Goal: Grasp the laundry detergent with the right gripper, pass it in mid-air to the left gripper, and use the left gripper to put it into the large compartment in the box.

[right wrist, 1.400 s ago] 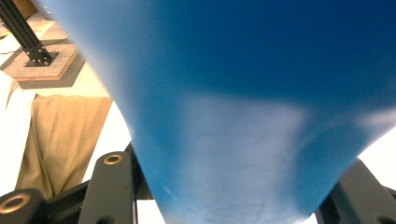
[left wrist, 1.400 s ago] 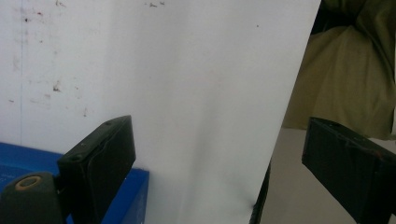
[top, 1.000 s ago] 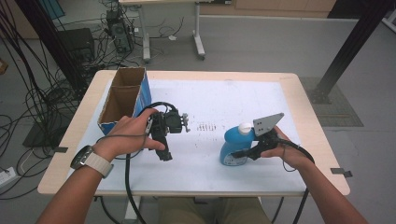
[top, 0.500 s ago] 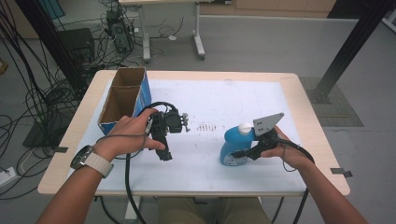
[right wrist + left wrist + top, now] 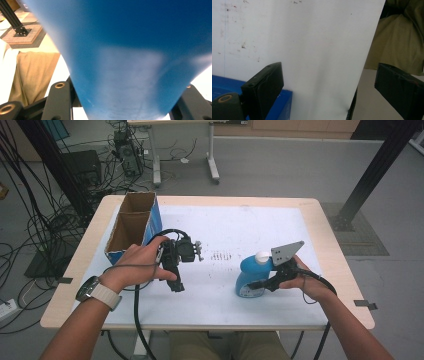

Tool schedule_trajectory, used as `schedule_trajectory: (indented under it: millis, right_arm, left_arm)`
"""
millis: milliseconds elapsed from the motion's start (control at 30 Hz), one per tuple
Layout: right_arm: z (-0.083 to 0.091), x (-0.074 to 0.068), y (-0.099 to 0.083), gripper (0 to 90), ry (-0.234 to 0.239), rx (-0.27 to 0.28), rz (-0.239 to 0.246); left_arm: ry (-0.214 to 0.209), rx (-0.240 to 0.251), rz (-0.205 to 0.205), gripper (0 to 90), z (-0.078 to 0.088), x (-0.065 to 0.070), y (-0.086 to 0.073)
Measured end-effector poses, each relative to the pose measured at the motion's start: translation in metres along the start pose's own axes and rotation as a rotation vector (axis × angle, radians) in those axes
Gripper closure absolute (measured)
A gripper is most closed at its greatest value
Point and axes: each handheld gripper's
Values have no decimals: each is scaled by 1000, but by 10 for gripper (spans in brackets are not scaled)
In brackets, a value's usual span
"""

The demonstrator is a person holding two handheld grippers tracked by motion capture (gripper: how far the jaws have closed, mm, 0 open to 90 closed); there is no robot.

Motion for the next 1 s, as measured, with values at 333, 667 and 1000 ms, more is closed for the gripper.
schedule_trajectory:
  millis: [333,667,1000]
  right_arm:
    - [0,1,0,436,3,-1,-5]
    - [0,0,0,437,0,1,-1]
    - [0,0,0,437,0,2,-3]
  left_arm:
    - [1,1,0,89,0,0,0]
    - [2,1,0,92,0,1,0]
    - [1,0,2,93,0,0,0]
Point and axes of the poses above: each handheld gripper's, and its own axes: z roughly backward along the jaws, y roughly out of its top, x roughly to its right, and after that the axes turned 14 degrees about x, right-handed
